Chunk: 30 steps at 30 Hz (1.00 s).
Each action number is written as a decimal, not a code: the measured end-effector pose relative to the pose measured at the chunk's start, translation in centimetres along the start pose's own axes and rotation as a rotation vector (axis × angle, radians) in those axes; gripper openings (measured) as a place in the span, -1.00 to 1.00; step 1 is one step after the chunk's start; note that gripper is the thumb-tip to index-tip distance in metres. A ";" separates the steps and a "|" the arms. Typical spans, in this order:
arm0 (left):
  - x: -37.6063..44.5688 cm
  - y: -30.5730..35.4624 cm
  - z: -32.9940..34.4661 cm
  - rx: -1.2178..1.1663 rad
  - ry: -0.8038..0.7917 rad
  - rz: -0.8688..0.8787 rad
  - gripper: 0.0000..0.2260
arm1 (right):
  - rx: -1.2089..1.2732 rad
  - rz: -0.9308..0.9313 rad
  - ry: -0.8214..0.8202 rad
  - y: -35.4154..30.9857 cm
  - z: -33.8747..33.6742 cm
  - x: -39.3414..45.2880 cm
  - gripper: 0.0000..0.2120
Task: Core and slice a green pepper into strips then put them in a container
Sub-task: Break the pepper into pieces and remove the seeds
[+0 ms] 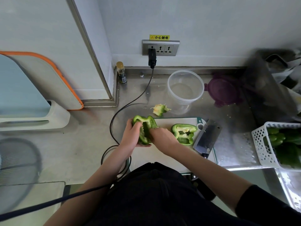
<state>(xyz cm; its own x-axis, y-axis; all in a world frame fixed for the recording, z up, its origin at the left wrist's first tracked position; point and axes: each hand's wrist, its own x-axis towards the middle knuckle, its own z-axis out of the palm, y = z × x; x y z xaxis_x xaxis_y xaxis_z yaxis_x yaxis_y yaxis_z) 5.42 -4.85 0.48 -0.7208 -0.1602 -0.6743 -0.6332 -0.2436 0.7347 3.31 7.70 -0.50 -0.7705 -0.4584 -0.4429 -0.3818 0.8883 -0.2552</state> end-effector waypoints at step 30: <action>0.0 0.4 -2.3 -0.282 0.017 -0.226 -0.90 | 0.075 0.388 0.390 11.2 -5.2 7.8 -0.63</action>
<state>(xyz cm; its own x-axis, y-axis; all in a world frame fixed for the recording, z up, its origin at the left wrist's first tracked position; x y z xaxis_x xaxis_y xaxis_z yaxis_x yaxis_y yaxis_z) 5.76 -7.12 0.59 -0.5650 -0.0878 -0.8204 -0.6715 -0.5288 0.5190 -9.59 14.21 -2.35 -0.9848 -0.0407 -0.1688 -0.0056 0.9791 -0.2035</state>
